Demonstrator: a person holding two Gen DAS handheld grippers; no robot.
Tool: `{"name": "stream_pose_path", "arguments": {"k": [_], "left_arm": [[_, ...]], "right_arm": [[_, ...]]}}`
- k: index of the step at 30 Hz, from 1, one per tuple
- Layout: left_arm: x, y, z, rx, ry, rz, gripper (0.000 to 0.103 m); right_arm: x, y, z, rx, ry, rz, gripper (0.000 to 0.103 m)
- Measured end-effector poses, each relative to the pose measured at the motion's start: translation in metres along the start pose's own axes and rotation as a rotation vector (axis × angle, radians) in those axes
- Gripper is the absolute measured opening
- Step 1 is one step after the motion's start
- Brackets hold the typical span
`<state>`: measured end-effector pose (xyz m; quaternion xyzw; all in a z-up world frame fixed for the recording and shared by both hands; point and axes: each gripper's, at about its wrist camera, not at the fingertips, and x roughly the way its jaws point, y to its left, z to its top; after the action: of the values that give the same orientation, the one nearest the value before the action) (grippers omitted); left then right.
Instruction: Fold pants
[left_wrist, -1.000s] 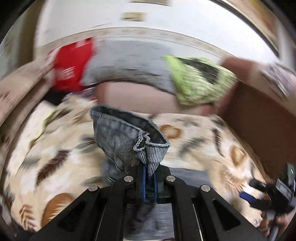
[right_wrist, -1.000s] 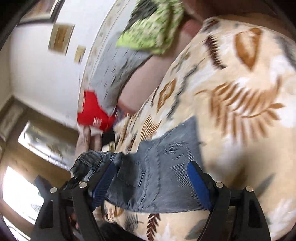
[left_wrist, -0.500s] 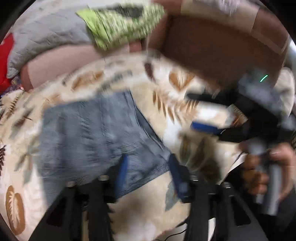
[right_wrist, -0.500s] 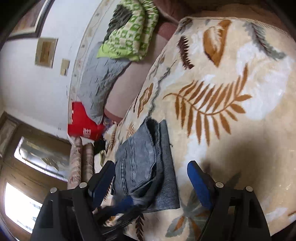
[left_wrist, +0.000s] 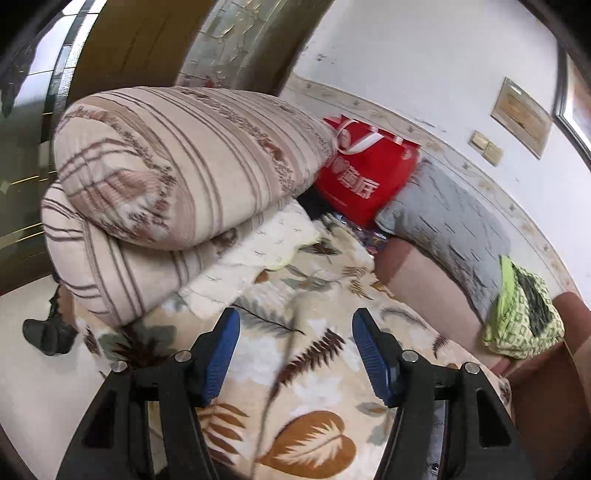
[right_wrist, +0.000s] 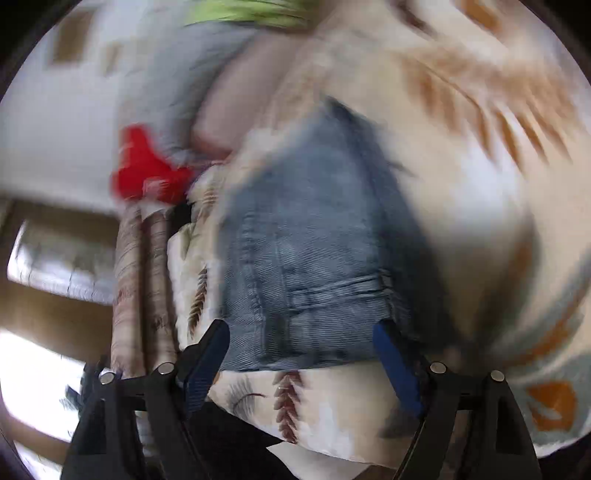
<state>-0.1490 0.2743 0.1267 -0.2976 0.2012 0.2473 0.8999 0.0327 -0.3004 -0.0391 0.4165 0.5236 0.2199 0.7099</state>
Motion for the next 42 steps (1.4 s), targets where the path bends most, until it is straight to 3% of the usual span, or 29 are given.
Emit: {"name": "stream_pose_path", "arguments": {"k": [2, 4, 8, 11, 14, 16, 17, 18, 19, 20, 22, 25, 26, 29, 31, 36, 39, 40, 42], "left_arm": [[0.009, -0.023, -0.015, 0.068, 0.059, -0.032, 0.065], [0.027, -0.066, -0.048, 0.187, 0.165, -0.12, 0.065], [0.063, -0.15, -0.129, 0.372, 0.387, -0.316, 0.065], [0.071, -0.202, -0.174, 0.434, 0.467, -0.424, 0.065], [0.087, -0.237, -0.205, 0.521, 0.479, -0.415, 0.065], [0.106, -0.25, -0.23, 0.603, 0.557, -0.394, 0.065], [0.114, -0.251, -0.238, 0.625, 0.583, -0.376, 0.066], [0.121, -0.253, -0.249, 0.671, 0.607, -0.338, 0.066], [0.123, -0.253, -0.256, 0.721, 0.61, -0.314, 0.067], [0.119, -0.251, -0.257, 0.734, 0.593, -0.315, 0.067], [0.107, -0.25, -0.246, 0.697, 0.563, -0.349, 0.067], [0.091, -0.25, -0.228, 0.645, 0.511, -0.41, 0.067], [0.098, -0.254, -0.232, 0.668, 0.501, -0.402, 0.07], [0.128, -0.258, -0.275, 0.81, 0.589, -0.303, 0.072], [0.121, -0.257, -0.278, 0.824, 0.529, -0.313, 0.073], [0.12, -0.258, -0.279, 0.821, 0.53, -0.319, 0.075], [0.118, -0.257, -0.28, 0.827, 0.523, -0.325, 0.075], [0.118, -0.256, -0.28, 0.826, 0.522, -0.328, 0.075], [0.121, -0.256, -0.279, 0.813, 0.532, -0.35, 0.076]], "right_arm": [[-0.012, 0.004, -0.001, 0.008, -0.039, 0.025, 0.081], [-0.025, 0.023, -0.004, -0.06, -0.085, -0.011, 0.081], [-0.034, 0.038, -0.009, -0.051, -0.077, 0.051, 0.081], [-0.031, 0.038, -0.015, -0.016, -0.039, 0.117, 0.081], [-0.025, 0.046, -0.01, -0.011, -0.027, 0.181, 0.081], [-0.02, 0.049, -0.002, -0.016, -0.03, 0.201, 0.081], [-0.014, 0.046, 0.003, -0.029, -0.023, 0.2, 0.082], [-0.004, 0.039, 0.008, -0.048, -0.013, 0.126, 0.082], [0.005, 0.026, 0.011, -0.033, -0.003, 0.004, 0.079], [0.015, 0.003, 0.01, 0.032, 0.013, -0.043, 0.075], [0.009, -0.001, 0.008, 0.027, -0.015, 0.011, 0.074], [0.008, 0.009, 0.008, -0.018, 0.006, -0.036, 0.074], [0.008, 0.013, 0.008, -0.032, 0.016, -0.053, 0.074], [0.004, 0.033, 0.014, -0.072, 0.021, -0.105, 0.074], [-0.004, 0.058, 0.023, -0.142, -0.018, -0.129, 0.076], [0.011, 0.115, 0.065, -0.272, -0.012, -0.05, 0.079], [0.046, 0.114, 0.097, -0.246, 0.029, 0.004, 0.079], [0.057, 0.102, 0.106, -0.205, 0.042, -0.02, 0.079], [0.081, 0.062, 0.121, -0.125, 0.054, -0.219, 0.077]]}}
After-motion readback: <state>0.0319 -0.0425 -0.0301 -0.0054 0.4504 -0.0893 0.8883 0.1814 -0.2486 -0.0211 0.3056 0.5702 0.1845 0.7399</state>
